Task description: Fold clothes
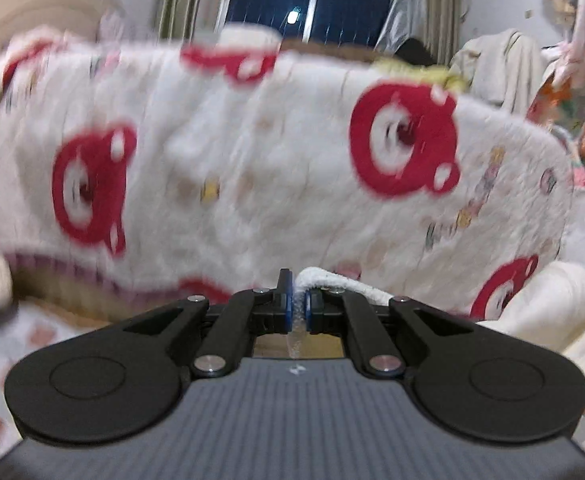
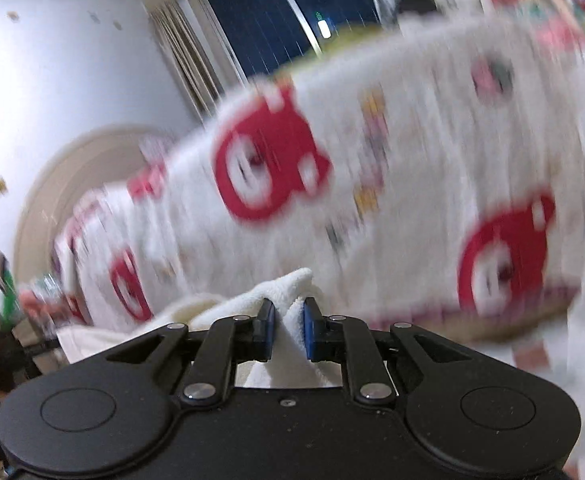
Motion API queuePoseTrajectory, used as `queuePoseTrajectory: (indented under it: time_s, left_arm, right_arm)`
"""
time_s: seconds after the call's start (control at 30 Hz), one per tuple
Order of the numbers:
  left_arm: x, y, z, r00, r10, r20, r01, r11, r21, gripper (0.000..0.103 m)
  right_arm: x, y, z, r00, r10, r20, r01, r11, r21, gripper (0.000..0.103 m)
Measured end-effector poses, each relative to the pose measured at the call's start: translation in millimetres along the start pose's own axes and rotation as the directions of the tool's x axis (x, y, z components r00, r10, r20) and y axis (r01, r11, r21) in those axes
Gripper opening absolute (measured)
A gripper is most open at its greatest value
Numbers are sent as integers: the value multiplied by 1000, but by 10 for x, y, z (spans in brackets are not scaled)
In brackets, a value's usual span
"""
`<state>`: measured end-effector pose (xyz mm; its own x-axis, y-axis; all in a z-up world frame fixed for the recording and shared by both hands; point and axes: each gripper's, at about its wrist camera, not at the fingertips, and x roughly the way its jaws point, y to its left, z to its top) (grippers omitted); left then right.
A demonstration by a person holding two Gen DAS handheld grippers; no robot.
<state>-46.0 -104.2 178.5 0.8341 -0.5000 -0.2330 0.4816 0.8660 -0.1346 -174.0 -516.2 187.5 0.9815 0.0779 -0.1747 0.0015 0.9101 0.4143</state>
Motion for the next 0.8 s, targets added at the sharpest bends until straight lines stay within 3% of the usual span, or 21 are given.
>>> queuePoseTrajectory:
  time_s: [0.1, 0.2, 0.27, 0.33, 0.4, 0.43, 0.53, 0.63, 0.67, 0.73, 0.8]
  left_arm:
    - [-389, -53, 385, 998, -19, 66, 18, 1000, 24, 5]
    - [-748, 31, 464, 995, -83, -53, 84, 996, 16, 5]
    - [-866, 111, 247, 967, -129, -220, 133, 991, 3, 5]
    - [-900, 176, -169, 899, -150, -411, 161, 987, -9, 6]
    - [-907, 211, -626, 810, -160, -565, 165, 985, -43, 6]
    - [-871, 219, -910, 742, -154, -652, 149, 987, -63, 6]
    - [-734, 190, -1581, 582, -124, -804, 116, 991, -69, 6]
    - [-627, 129, -2006, 464, -133, -876, 128, 988, -82, 7]
    - [-600, 112, -2101, 435, -135, -890, 127, 988, -88, 7]
    - [-574, 57, -2186, 404, -129, -906, 151, 986, -73, 9]
    - [-599, 45, -2174, 402, -126, -907, 163, 985, -64, 13]
  right_arm:
    - [-451, 223, 303, 994, 61, 92, -57, 998, -39, 17]
    - [-895, 311, 346, 995, 101, 23, -100, 995, -20, 18]
    - [-1125, 254, 152, 988, 101, -113, -99, 995, 25, 18]
    - [-1270, 118, -181, 960, 97, -262, -76, 993, 90, 18]
    - [-1345, -46, -605, 907, 90, -411, -31, 988, 150, 18]
    - [-1339, -116, -856, 873, 82, -481, 0, 986, 168, 18]
    - [-1283, -311, -1645, 741, 65, -668, 99, 974, 205, 18]
    - [-1175, -437, -2173, 636, 94, -766, 141, 962, 235, 18]
    - [-1141, -445, -2260, 608, 105, -787, 138, 962, 236, 19]
    - [-1088, -419, -2366, 555, 123, -823, 116, 968, 223, 21]
    - [-1074, -357, -2348, 532, 115, -839, 84, 979, 188, 27]
